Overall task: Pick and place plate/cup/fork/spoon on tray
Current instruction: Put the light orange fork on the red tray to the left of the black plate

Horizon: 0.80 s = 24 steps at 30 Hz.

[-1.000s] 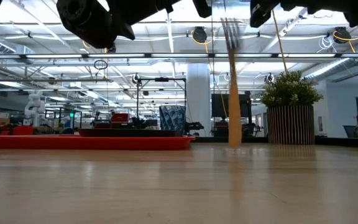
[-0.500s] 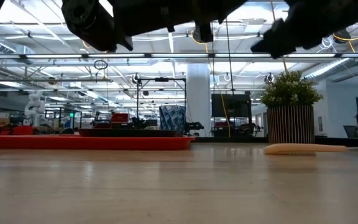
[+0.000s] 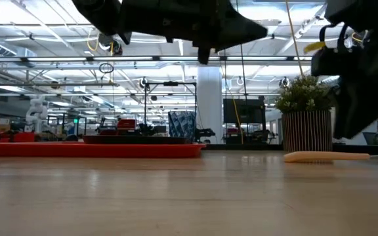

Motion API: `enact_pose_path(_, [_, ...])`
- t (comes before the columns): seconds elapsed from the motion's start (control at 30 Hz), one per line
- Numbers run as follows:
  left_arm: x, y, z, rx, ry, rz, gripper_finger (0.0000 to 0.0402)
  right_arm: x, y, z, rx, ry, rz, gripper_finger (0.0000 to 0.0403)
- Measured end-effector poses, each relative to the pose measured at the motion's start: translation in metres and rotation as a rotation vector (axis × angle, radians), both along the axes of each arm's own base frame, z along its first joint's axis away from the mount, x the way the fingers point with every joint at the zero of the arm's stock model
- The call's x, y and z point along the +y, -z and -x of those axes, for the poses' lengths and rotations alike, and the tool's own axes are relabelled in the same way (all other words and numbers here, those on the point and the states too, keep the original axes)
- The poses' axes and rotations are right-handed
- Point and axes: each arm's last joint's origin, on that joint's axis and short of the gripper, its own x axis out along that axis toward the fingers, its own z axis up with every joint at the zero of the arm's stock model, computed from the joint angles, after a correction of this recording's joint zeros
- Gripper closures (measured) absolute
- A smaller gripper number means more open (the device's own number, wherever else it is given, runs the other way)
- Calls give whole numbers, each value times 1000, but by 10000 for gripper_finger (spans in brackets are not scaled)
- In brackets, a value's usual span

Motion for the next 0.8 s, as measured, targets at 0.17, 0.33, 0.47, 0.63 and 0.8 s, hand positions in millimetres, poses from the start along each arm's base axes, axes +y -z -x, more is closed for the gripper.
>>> enact_pose_path(0.17, [5, -1, 4, 71, -42, -16, 377, 0, 6, 6, 50, 0, -28, 209])
enact_pose_path(0.33, [5, 1, 5, 96, -42, -20, 359, -1, 19, 15, 110, 18, -98, 194])
enact_pose_path(0.47, [5, 1, 5, 96, -42, -19, 347, 0, 28, 19, 116, 27, -166, 193])
enact_pose_path(0.63, [5, 1, 5, 97, -44, -19, 344, 0, 35, 22, 115, 6, -188, 202])
enact_pose_path(0.8, [6, 1, 5, 96, -46, -14, 344, 0, 33, 18, 56, -22, -192, 210])
